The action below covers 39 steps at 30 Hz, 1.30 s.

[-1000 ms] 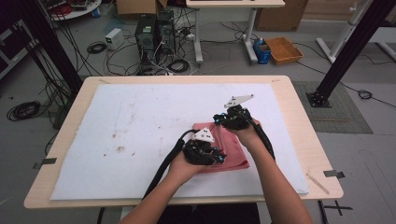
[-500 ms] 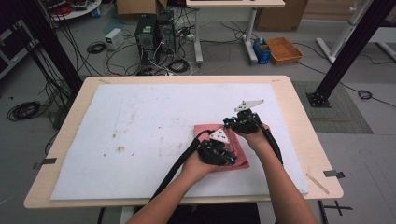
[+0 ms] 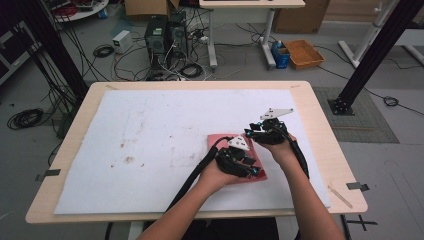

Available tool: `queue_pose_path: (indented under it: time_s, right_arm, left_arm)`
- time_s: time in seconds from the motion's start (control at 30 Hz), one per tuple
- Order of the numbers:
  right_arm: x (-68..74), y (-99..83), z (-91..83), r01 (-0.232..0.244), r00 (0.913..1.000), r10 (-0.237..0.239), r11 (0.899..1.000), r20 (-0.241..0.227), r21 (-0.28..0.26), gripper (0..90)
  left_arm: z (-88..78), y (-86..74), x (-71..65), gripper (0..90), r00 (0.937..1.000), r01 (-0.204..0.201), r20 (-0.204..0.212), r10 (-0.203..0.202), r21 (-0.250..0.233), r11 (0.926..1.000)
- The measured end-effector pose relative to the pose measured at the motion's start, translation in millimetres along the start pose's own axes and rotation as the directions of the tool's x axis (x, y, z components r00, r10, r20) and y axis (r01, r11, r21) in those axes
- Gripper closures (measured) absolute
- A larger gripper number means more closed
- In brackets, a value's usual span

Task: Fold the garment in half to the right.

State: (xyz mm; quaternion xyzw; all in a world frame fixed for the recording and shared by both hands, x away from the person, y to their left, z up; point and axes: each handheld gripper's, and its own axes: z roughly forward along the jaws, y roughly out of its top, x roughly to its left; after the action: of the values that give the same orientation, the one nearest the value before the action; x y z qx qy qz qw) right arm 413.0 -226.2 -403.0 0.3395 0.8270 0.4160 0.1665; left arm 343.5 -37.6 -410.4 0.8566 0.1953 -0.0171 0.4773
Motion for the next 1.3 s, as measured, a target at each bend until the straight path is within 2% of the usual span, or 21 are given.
queue_pose_path:
  time_s: [0.13,0.23,0.37,0.4,0.43,0.47,0.63,0.7,0.8,0.93,0.97,1.07,1.2,1.3]
  right_arm:
    - [5.1,1.0,-7.9,0.017,0.9999,-0.017,1.0,-0.001,-0.026,63.6]
    - [9.6,1.9,-13.3,0.025,0.9996,-0.026,0.999,-0.009,-0.047,62.5]
    - [15.3,0.1,-16.7,0.044,0.9988,-0.045,0.998,-0.02,-0.052,61.2]
    - [15.3,0.1,-16.7,0.044,0.9988,-0.045,0.998,-0.02,-0.052,61.2]
    - [16.8,-0.5,-17.1,0.048,0.9986,-0.049,0.997,-0.021,-0.052,61.0]
    - [19.7,-1.3,-17.1,0.052,0.9982,-0.054,0.997,-0.027,-0.052,60.5]
    - [28.1,-3.2,-17.1,0.072,0.9965,-0.074,0.996,-0.04,-0.043,56.5]
    - [31.4,-4.6,-18.1,0.09,0.9953,-0.091,0.995,-0.03,-0.041,53.0]
    - [35.7,-9.0,-21.0,0.085,0.9956,-0.086,0.996,-0.036,-0.04,50.4]
    - [42.0,-17.4,-26.4,0.092,0.9952,-0.093,0.995,-0.031,-0.038,49.0]
    - [43.7,-20.0,-28.2,0.086,0.9957,-0.087,0.996,-0.031,-0.036,49.0]
    - [48.3,-30.1,-32.1,0.09,0.9952,-0.09,0.996,-0.038,-0.026,49.6]
    - [57.9,-47.3,-34.6,0.105,0.9936,-0.105,0.994,-0.042,0.009,52.3]
    - [60.3,-60.6,-35.3,0.11,0.9936,-0.108,0.993,-0.032,0.052,57.5]
  left_arm:
    - [-16.9,0.3,3.6,46.2,0.9983,-0.004,-0.058,0.002,-0.03,0.9995]
    - [-34.7,-3.8,8.9,44.8,0.9959,-0.001,-0.09,-0.004,-0.051,0.9987]
    - [-60.1,-14.3,19.8,41.1,0.9885,0.015,-0.149,-0.026,-0.075,0.9971]
    - [-60.1,-14.3,19.8,40.3,0.9885,0.015,-0.149,-0.026,-0.075,0.9971]
    - [-73.2,-20.6,25.5,40.3,0.9833,0.032,-0.176,-0.047,-0.09,0.9954]
    - [-79.4,-24.0,27.6,39.3,0.9814,0.033,-0.185,-0.051,-0.1,0.9945]
    - [-105.3,-40.8,33.9,37.7,0.9746,0.042,-0.214,-0.067,-0.12,0.992]
    - [-113.9,-47.4,35.8,37.1,0.9727,0.043,-0.221,-0.07,-0.126,0.9911]
    - [-127.0,-57.3,38.2,35.8,0.971,0.047,-0.226,-0.078,-0.138,0.9893]
    - [-144.5,-71.8,39.2,34.4,0.9654,0.062,-0.24,-0.102,-0.168,0.9839]
    - [-149.6,-75.9,40.0,33.8,0.9628,0.06,-0.25,-0.102,-0.169,0.9838]
    - [-163.1,-89.5,42.2,32.8,0.9572,0.07,-0.262,-0.122,-0.201,0.9772]
    - [-177.6,-109.2,47.3,31.1,0.9462,0.1,-0.28,-0.163,-0.225,0.9693]
    - [-186.7,-118.9,52.8,30.7,0.9326,0.129,-0.3,-0.201,-0.242,0.9617]
